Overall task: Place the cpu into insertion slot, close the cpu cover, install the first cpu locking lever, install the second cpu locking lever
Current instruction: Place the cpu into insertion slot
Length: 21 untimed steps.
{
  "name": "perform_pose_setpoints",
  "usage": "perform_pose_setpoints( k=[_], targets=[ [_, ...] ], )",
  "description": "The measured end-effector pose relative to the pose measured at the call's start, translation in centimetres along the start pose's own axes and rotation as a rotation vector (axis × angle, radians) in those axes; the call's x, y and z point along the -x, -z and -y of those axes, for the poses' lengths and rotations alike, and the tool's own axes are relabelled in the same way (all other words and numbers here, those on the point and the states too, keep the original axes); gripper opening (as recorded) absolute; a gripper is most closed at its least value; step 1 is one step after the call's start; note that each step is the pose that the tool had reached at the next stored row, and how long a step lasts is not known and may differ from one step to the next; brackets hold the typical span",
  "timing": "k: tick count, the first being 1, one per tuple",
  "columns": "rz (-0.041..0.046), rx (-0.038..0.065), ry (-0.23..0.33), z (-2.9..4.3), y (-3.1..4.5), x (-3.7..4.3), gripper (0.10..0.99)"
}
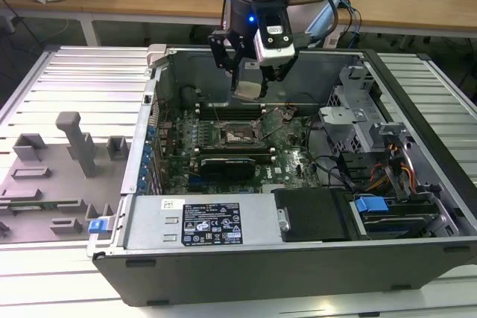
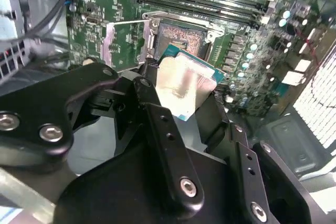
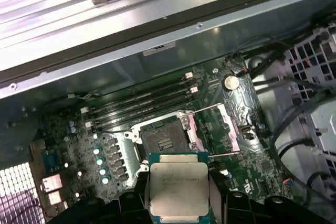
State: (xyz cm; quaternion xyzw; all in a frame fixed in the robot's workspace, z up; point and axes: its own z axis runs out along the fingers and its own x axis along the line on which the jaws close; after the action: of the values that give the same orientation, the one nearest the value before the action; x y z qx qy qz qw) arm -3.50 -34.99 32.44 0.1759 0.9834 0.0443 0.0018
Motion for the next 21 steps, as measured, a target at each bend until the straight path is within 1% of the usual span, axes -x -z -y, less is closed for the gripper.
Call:
perform_pose_setpoints(
  k=[4, 7, 8, 10, 15, 19, 20, 21],
  targets=[
    [0.0074, 0.001, -0.084, 0.01, -0.14, 0.00, 0.537],
    [0.0153, 0.002, -0.174, 0.02, -0.27, 0.00, 0.537],
    [0.0186, 0.003, -0.212, 0.03, -0.32, 0.00, 0.537],
    [0.0215, 0.003, -0.244, 0.03, -0.36, 0.00, 0.537],
    [0.0355, 0.005, -0.403, 0.06, -0.65, 0.01, 0.537],
    [0.0423, 0.006, -0.481, 0.07, -0.85, 0.01, 0.537],
    [0.0459, 0.006, -0.521, 0.09, -0.96, 0.01, 0.537],
    [0.0473, 0.006, -0.537, 0.09, -1.01, 0.01, 0.537]
  ],
)
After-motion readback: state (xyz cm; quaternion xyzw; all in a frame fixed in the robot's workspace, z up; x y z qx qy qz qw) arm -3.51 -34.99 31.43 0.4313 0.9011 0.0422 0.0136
